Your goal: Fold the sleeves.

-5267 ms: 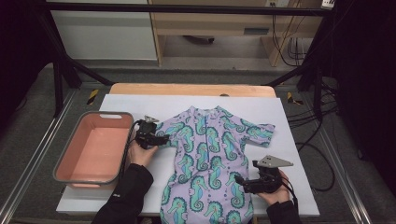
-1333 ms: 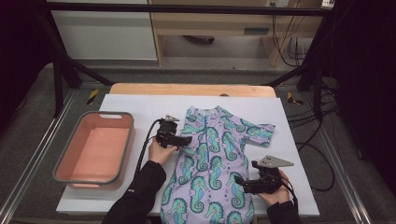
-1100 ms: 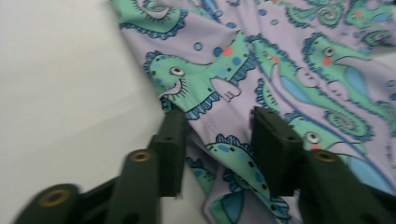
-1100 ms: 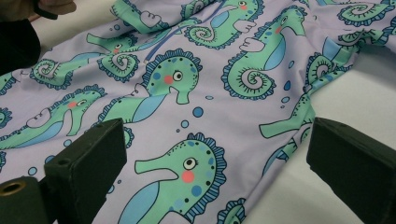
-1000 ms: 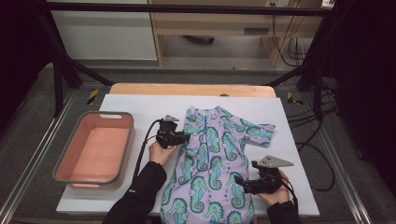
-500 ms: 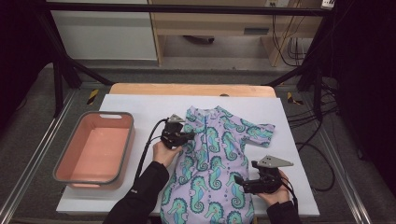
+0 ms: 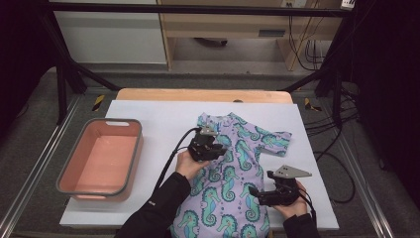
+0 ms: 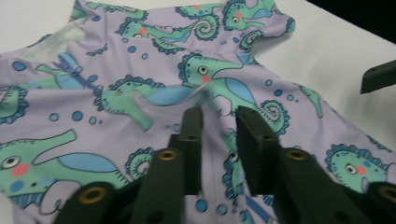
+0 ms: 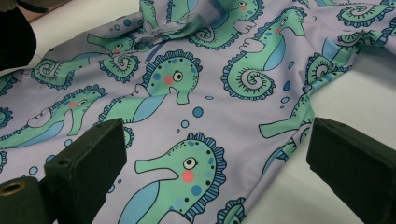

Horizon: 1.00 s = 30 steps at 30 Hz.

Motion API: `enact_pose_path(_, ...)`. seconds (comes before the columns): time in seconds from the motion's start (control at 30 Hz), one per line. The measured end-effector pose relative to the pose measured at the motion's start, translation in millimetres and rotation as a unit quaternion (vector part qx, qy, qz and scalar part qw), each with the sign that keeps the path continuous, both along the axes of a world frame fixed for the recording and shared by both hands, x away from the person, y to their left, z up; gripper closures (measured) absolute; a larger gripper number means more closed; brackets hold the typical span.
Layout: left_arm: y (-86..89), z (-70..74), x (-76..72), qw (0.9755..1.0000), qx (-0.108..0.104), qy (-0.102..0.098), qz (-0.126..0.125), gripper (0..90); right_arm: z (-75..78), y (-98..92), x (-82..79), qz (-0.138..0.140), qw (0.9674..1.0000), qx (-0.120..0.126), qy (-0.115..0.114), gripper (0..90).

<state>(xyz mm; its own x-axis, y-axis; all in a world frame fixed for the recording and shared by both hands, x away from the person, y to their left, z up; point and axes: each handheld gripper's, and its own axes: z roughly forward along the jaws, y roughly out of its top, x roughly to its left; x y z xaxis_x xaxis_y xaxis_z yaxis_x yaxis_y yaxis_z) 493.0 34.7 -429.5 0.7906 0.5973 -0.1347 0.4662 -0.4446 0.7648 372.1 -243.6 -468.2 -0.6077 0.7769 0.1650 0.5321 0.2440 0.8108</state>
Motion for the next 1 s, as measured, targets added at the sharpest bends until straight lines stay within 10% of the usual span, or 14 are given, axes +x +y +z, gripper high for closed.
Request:
enact_pose_path(0.23,35.6,-6.1,10.1,0.9974,0.011,-0.011,0.07,32.4,-0.4,1.4,0.2,0.0,1.0,0.0,0.001,5.5)
enact_pose_path(0.43,60.2,-24.7,19.9,0.992,0.015,0.035,0.12,31.1,-0.7,1.4,0.5,-0.001,1.0,0.0,0.001,5.5)
enact_pose_path(0.63,64.5,-36.0,23.2,0.9899,0.005,0.075,0.12,49.3,-0.9,1.0,0.8,0.0,1.0,-0.001,0.003,5.5)
enact_pose_path(1.0,62.7,-37.1,21.7,0.9888,0.031,0.071,0.128,84.1,-0.5,0.5,0.7,-0.001,1.0,0.0,0.0,5.5)
